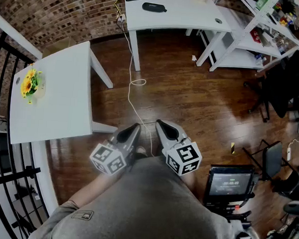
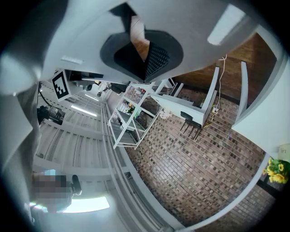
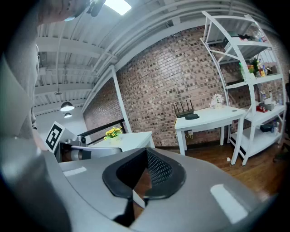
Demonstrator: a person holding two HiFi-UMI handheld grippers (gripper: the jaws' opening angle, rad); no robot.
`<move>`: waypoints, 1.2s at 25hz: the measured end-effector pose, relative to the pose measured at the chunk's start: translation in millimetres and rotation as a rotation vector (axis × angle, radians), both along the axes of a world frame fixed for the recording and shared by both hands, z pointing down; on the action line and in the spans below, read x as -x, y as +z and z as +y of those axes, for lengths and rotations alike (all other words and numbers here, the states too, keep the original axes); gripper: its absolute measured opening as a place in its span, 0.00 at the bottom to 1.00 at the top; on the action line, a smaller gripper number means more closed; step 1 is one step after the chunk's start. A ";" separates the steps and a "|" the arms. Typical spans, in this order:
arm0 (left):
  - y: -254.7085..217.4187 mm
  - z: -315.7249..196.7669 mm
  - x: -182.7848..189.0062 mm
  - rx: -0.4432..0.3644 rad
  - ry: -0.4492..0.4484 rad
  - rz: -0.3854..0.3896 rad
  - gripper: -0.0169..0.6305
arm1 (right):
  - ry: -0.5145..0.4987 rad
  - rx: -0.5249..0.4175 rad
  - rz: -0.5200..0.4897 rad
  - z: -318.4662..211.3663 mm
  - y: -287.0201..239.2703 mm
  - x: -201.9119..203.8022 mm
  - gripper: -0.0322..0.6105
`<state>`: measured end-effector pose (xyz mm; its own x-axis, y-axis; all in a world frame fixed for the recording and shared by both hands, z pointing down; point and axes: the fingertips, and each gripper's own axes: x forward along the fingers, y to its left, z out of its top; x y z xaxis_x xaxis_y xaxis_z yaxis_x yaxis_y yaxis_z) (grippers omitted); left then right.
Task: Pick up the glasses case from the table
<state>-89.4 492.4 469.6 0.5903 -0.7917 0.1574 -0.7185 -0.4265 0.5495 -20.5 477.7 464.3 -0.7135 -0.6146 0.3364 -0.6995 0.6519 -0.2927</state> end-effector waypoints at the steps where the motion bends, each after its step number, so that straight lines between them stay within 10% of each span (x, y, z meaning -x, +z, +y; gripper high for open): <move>1: -0.9 0.2 1.5 0.002 -0.001 0.001 0.03 | -0.001 0.001 0.001 0.2 -0.5 1.4 0.07; 30: -11.0 -248.7 -73.9 -0.001 -0.092 -0.086 0.03 | -0.093 0.029 -0.061 -252.1 -1.0 -82.1 0.07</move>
